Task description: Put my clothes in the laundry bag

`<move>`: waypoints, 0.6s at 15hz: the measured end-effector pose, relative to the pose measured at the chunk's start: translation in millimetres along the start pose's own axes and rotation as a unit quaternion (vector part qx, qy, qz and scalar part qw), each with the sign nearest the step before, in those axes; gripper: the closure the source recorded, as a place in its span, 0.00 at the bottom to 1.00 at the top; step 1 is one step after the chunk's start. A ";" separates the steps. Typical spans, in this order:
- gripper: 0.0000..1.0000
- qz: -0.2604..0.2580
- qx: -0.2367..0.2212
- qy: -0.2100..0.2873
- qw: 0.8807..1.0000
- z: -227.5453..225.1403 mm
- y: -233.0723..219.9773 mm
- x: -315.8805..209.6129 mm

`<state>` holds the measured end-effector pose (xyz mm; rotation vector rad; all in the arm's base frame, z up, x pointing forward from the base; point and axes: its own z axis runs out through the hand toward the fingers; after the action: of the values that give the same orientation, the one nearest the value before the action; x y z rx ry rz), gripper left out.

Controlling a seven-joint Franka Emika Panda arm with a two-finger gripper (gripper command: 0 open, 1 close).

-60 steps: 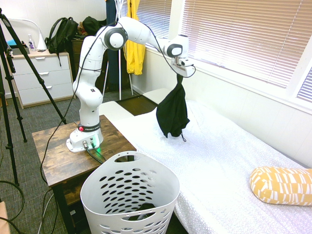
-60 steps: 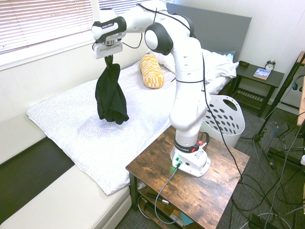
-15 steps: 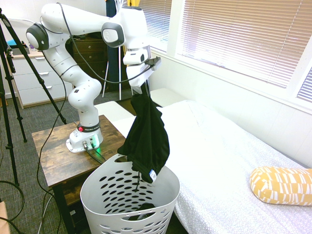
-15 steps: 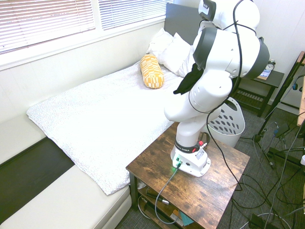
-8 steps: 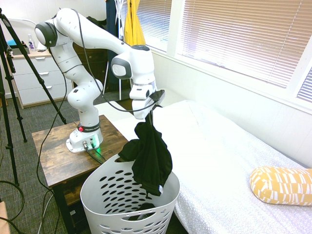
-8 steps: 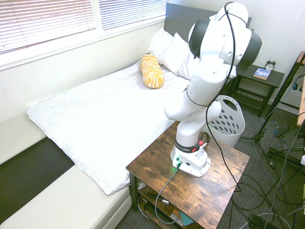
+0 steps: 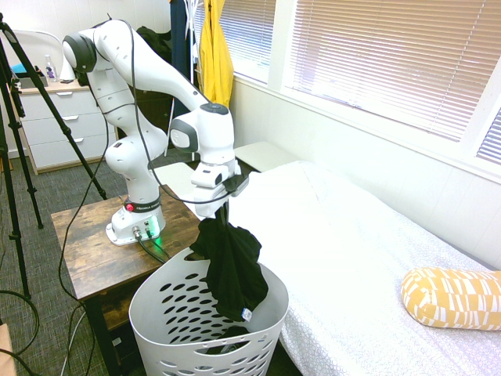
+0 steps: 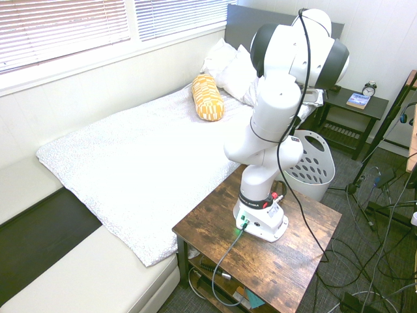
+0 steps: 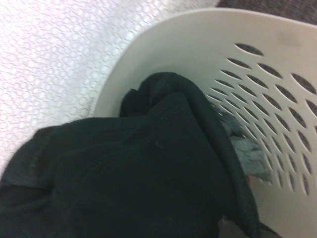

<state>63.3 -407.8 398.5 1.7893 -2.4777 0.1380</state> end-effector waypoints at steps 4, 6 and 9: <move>0.00 0.019 -0.042 -0.011 0.999 40.5 12.3 8.1; 0.00 0.020 -0.049 -0.015 0.999 59.9 9.7 10.0; 0.00 0.021 -0.048 -0.017 0.998 74.0 6.7 11.3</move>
<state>52.4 -425.3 326.3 1.7159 -2.5004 -0.0094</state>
